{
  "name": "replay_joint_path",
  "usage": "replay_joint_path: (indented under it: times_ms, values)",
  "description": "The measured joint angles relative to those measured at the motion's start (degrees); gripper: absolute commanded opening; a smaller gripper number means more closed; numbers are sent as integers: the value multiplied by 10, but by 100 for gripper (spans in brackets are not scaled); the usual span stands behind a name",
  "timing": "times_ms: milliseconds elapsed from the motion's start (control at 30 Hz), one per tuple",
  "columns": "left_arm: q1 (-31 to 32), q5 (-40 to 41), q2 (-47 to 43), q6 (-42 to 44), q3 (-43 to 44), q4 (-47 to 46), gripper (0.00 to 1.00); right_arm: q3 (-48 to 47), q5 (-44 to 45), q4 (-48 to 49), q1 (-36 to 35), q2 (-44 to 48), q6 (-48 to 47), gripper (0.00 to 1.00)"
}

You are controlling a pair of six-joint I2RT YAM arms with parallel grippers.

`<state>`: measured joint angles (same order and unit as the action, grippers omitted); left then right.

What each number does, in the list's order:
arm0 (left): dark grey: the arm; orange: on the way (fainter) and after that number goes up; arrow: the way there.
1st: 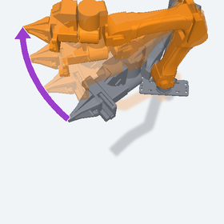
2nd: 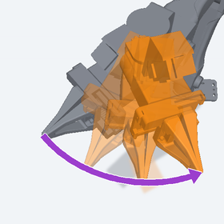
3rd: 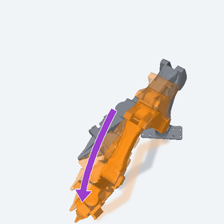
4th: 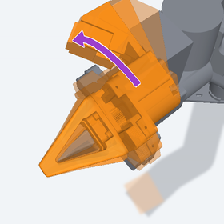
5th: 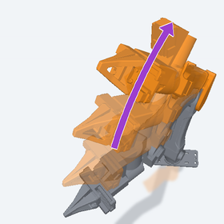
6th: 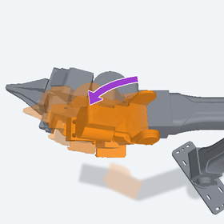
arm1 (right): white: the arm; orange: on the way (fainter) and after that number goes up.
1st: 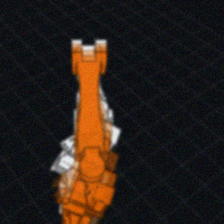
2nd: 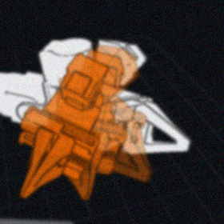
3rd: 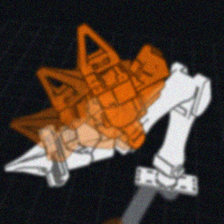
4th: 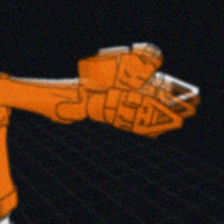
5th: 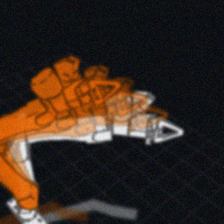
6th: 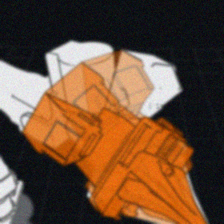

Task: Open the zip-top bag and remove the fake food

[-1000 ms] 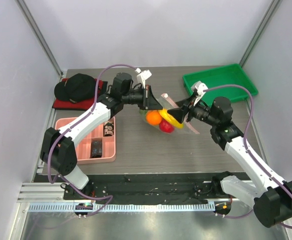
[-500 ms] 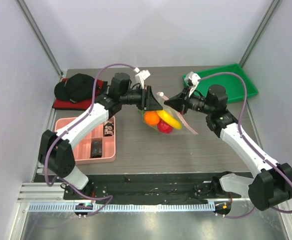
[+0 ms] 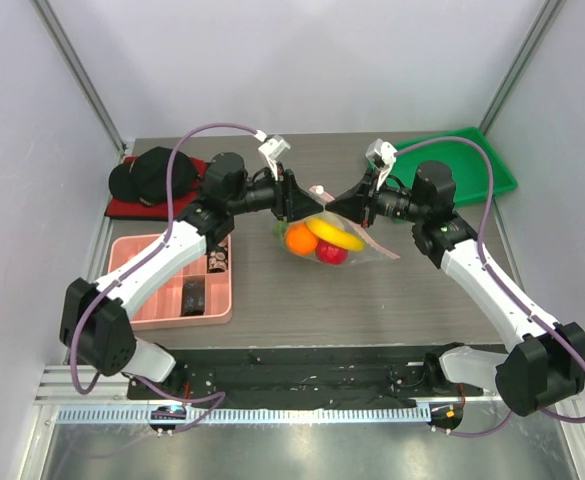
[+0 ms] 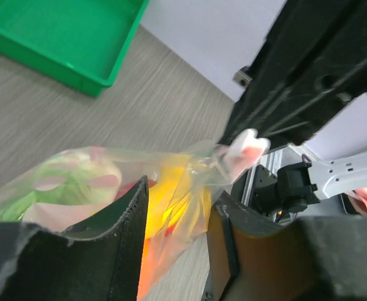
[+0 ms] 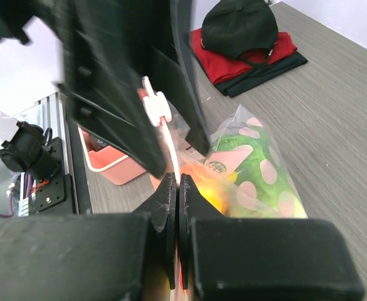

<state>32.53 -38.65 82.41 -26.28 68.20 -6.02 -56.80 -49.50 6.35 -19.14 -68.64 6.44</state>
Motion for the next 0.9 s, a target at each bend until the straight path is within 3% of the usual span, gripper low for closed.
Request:
replay_joint_path:
  times_ms: [100, 133, 167, 233, 267, 433, 467, 567, 900]
  values:
    - [0, -2, 19, 7, 0, 6, 21, -3, -3, -8, 0, -2, 1, 1]
    - [0, -3, 20, 10, 0, 7, 4, -3, -4, -10, 0, -3, 1, 7]
    - [0, -4, 19, 13, 0, 6, 0, -5, -6, -12, 0, -5, 2, 38]
    - [1, -7, 19, 15, 0, 2, 0, -10, -5, -19, 0, -8, 7, 68]
    - [1, -8, 19, 14, 0, 0, 0, -14, 0, -27, 1, -8, 4, 92]
    - [0, -4, 18, 12, -2, -10, 0, -48, 35, -69, 1, -8, -1, 87]
    - [0, -4, 17, 12, -2, -10, 0, -55, 40, -76, 1, -8, -4, 73]
    - [0, -4, 17, 12, -2, -9, 0, -81, 47, -95, 1, -15, -9, 56]
    - [0, -4, 16, 1, -2, -1, 0, -129, 19, -100, -7, -65, -19, 65]
